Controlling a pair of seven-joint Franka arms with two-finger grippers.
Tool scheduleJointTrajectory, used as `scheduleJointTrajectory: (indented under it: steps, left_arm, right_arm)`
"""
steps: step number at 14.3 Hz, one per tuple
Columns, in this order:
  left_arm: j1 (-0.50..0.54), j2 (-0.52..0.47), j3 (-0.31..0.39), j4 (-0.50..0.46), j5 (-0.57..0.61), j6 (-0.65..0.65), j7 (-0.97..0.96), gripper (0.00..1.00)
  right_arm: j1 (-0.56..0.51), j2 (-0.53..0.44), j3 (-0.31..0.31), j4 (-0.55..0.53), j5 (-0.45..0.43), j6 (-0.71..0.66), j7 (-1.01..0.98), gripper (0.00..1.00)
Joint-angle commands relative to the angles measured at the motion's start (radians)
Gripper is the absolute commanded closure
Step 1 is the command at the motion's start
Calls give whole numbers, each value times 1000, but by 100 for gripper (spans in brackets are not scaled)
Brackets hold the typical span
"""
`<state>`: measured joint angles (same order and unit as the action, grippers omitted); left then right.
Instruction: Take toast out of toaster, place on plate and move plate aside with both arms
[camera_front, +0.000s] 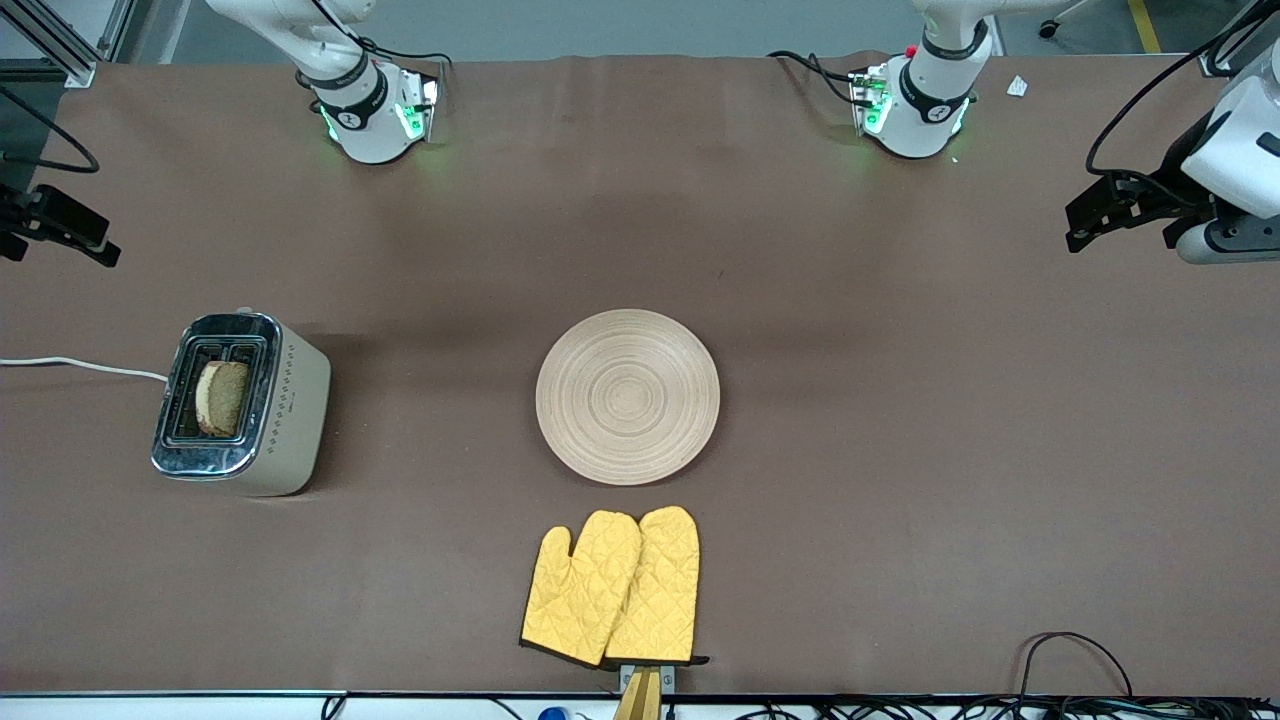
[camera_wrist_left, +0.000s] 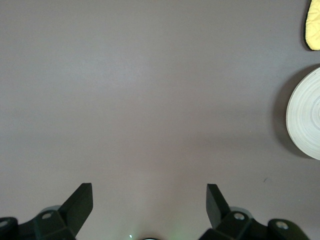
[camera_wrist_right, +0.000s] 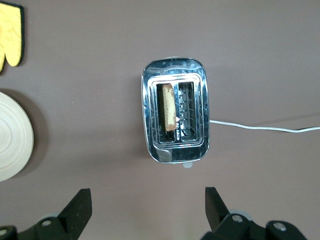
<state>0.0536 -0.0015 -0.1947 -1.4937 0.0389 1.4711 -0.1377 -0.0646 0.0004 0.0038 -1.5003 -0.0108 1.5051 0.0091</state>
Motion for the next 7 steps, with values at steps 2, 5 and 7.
scheduleJointTrajectory:
  steps: [2, 5, 7]
  left_arm:
    - [0, 8, -2, 18, 9, 8, 7, 0]
    - [2, 8, -2, 20, 10, 8, 9, 0]
    - [0, 8, -2, 20, 6, 8, 9, 0]
  right_arm:
    - [-12, 26, 4, -87, -5, 111, -29, 0]
    - [-15, 75, 4, -191, -5, 260, -32, 0]
    - [-20, 130, 4, -231, -5, 335, -32, 0]
